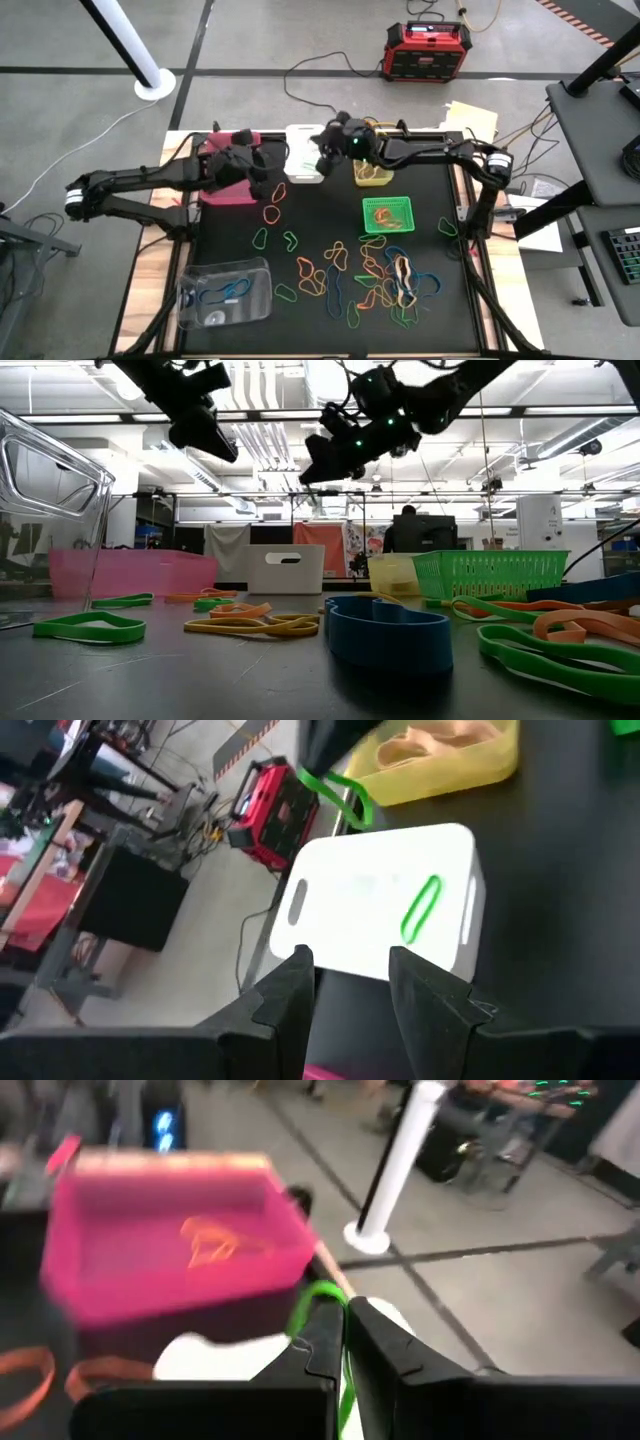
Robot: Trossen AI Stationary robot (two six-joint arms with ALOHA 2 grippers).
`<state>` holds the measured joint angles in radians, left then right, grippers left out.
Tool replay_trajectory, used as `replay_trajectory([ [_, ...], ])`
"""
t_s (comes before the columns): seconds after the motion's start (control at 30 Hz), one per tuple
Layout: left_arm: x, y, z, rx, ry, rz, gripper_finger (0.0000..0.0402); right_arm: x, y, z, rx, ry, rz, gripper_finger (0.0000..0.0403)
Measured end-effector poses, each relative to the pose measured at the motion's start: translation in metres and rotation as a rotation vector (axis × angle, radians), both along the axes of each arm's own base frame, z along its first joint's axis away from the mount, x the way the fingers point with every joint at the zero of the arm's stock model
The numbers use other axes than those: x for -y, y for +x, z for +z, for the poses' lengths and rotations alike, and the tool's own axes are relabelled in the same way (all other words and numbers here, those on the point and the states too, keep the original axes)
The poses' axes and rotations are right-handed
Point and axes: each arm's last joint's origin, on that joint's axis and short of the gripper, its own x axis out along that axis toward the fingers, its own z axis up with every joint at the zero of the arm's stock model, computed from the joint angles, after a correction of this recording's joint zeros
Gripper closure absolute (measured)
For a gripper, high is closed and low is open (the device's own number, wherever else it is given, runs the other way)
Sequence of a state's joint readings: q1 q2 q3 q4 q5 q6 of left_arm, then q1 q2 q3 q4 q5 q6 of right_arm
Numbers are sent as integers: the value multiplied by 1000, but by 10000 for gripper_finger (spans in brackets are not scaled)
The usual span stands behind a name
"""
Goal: Sort rubber bands into baskets
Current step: Put the green rubber band into the white bin
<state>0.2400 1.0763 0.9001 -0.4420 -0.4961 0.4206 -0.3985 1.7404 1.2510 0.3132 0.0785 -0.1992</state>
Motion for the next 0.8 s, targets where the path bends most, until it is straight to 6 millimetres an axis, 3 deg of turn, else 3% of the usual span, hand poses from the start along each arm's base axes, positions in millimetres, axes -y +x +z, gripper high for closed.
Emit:
replay_trajectory([
  [0.13,-14,-2,2,51,-40,-18,284,19,4,-3,109,9,-48,394],
  [0.47,-41,-9,7,113,-45,1,284,46,30,-31,25,133,-110,384],
  [0.8,-41,-7,9,171,-103,-86,284,59,52,-37,-80,204,-119,285],
])
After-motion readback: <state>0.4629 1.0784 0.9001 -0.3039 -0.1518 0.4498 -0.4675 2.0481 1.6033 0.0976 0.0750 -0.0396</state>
